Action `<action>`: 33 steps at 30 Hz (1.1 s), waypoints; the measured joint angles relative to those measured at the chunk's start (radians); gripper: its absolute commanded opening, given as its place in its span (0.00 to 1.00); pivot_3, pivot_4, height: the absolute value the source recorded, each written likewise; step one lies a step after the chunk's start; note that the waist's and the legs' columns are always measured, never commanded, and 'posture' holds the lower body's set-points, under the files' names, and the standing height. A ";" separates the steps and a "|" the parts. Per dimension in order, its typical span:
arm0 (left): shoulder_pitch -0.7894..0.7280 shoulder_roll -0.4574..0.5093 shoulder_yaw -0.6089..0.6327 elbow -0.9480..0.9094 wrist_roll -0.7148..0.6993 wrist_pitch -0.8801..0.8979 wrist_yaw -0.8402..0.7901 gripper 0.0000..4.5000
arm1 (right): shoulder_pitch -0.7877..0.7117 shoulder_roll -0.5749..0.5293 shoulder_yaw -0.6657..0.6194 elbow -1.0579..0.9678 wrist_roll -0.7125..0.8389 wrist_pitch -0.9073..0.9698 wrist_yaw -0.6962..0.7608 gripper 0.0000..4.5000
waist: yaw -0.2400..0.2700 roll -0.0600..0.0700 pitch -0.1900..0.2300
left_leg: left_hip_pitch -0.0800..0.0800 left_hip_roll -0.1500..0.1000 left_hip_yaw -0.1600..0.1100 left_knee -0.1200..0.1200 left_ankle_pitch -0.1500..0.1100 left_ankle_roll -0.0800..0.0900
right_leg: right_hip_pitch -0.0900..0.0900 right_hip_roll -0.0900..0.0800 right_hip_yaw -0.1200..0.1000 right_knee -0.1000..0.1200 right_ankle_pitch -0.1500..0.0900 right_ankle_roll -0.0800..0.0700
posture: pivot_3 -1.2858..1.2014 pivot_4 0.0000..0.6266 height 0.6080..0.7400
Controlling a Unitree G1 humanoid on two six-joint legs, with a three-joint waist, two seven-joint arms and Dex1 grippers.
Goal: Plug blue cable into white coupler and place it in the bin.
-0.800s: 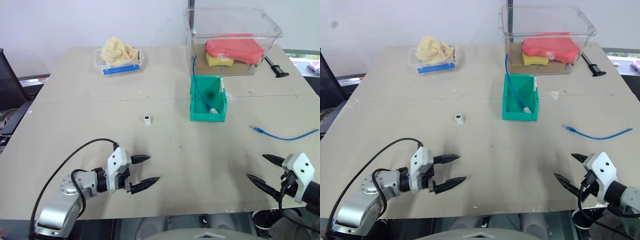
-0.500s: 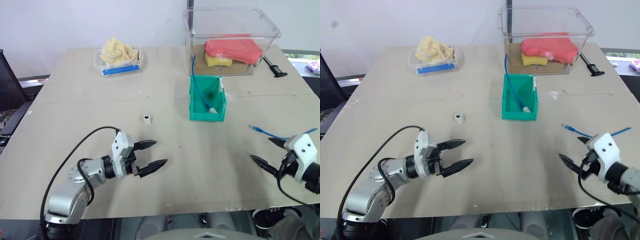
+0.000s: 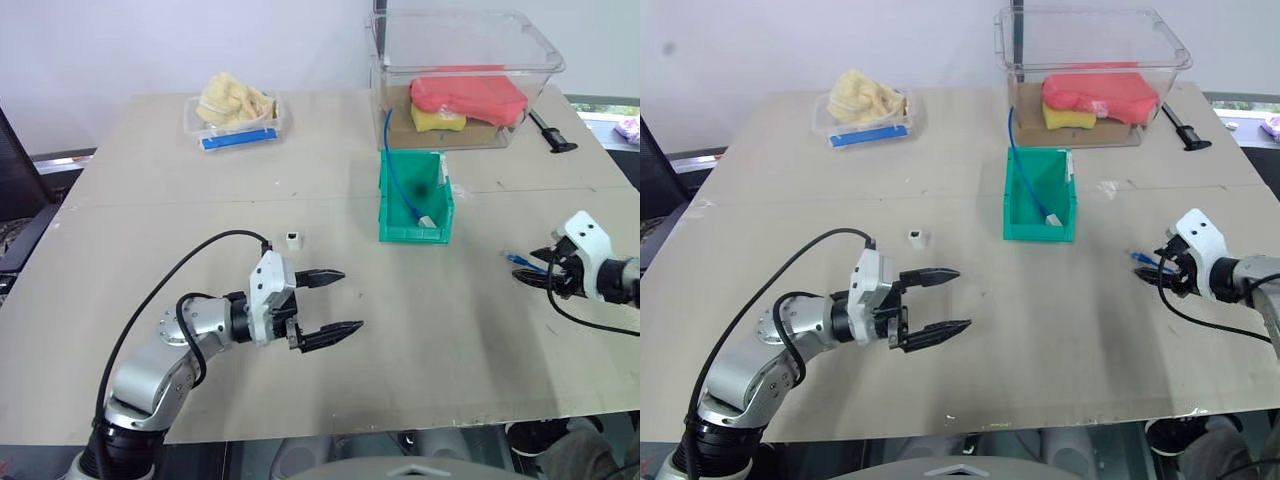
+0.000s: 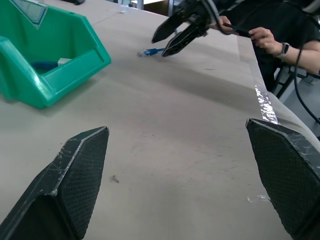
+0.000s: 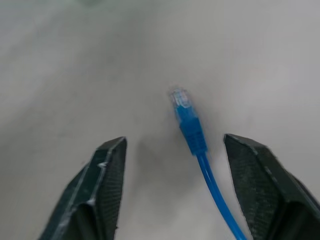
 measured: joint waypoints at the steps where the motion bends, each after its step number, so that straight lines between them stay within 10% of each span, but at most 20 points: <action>1: 0.002 0.000 0.000 -0.005 0.000 0.001 0.005 1.00 | -0.024 0.001 0.024 0.035 -0.016 -0.017 0.015 0.55 | 0.000 0.000 0.000 | 0.000 0.000 0.000 0.000 0.000 0.000 | 0.000 0.000 0.000 0.000 0.000 0.000 | 0.52 0.24 1.00; 8: 0.012 0.000 0.002 -0.018 0.001 0.003 0.041 1.00 | -0.099 0.027 0.068 0.155 -0.060 -0.085 0.074 0.02 | 0.001 0.000 0.000 | 0.000 0.000 0.000 0.000 -0.001 0.001 | 0.000 0.000 0.000 0.000 0.000 0.000 | 0.52 0.24 1.00; 16: 0.024 0.012 0.009 0.005 0.038 -0.021 0.048 1.00 | -0.090 0.072 0.135 -0.246 0.061 0.078 0.149 0.02 | -0.004 0.001 0.000 | 0.000 0.002 0.000 -0.001 -0.001 0.001 | -0.002 0.002 0.001 0.001 0.000 0.000 | 0.52 0.24 1.00; 22: 0.020 0.013 0.007 0.070 0.099 -0.081 0.033 1.00 | -0.215 0.243 0.413 -0.315 -0.062 0.051 0.103 0.02 | 0.004 0.001 0.001 | -0.001 0.000 -0.001 0.000 0.000 -0.001 | -0.002 0.001 0.000 0.001 0.000 0.000 | 0.52 0.24 1.00; 33: -0.087 0.038 -0.090 0.182 0.235 -0.105 -0.015 1.00 | -0.136 0.267 0.370 -0.248 -0.092 -0.143 0.147 0.99 | 0.003 0.000 0.001 | -0.003 -0.001 -0.002 -0.001 0.000 -0.002 | -0.005 0.000 0.000 0.001 0.000 0.000 | 0.52 0.24 1.00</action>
